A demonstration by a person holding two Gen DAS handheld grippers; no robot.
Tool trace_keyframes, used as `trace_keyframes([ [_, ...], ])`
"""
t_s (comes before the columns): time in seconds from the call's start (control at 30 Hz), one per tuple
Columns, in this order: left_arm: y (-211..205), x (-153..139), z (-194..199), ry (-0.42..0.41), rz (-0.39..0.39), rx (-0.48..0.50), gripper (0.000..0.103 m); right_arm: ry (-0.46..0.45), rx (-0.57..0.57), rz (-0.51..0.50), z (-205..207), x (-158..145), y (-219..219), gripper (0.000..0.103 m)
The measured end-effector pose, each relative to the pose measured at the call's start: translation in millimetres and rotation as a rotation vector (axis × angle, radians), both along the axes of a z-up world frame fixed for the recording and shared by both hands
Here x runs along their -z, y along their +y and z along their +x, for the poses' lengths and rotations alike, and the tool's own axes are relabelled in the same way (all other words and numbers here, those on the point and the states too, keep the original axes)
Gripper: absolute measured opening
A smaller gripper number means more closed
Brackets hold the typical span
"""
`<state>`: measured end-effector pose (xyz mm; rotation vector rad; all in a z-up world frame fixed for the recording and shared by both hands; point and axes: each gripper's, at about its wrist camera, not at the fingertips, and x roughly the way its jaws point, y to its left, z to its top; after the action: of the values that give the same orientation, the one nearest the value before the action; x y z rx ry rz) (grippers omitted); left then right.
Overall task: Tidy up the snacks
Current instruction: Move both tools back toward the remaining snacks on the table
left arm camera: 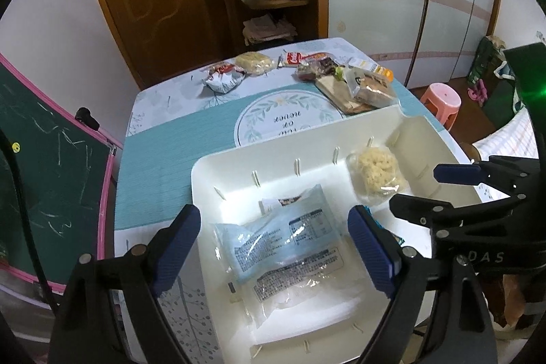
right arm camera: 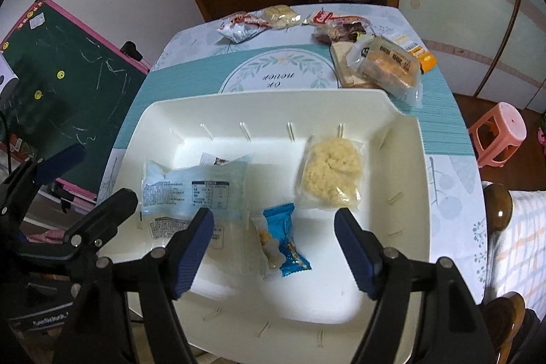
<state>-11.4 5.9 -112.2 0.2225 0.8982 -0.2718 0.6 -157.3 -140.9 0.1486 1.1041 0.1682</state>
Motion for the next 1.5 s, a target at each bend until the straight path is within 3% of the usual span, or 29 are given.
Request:
trace_keyframes([
  [0.27,11.8,-30.9,17.1,-0.064,-0.042,-0.037,0.088,-0.130,0.022,-0.047,7.0,-36.1,-13.3,0.074],
  [0.53,16.9,-84.6,39.2,-0.249,0.058,-0.049,0.088,-0.242,0.035,-0.150,31.0,-79.2,-36.3,0.074],
  [0.77,9.7,-131.6,82.7,-0.338,0.113,-0.001,0.092,-0.222,0.046,-0.151,85.7,-106.1,-66.7,0.074],
  [0.93,4.0,-147.9,141.3,-0.315,0.129,0.033,0.093,-0.163,0.105,-0.109,131.6,-114.5,-95.2,0.074],
  [1.03,-1.8,-152.2,182.7,-0.314,0.178,0.030,0.093,-0.144,0.134,-0.109,160.3,-119.1,-109.5,0.074],
  [1.17,-4.1,-144.9,242.4,-0.216,0.157,0.025,0.093,-0.098,0.150,-0.098,193.1,-115.0,-119.4,0.084],
  [1.33,-7.0,-108.0,304.8,-0.100,0.142,-0.004,0.093,-0.041,0.166,-0.083,229.1,-84.1,-126.9,0.099],
  [1.5,-10.3,-42.3,349.5,0.052,0.128,-0.006,0.093,0.081,0.225,-0.016,253.5,-24.0,-142.0,0.103],
])
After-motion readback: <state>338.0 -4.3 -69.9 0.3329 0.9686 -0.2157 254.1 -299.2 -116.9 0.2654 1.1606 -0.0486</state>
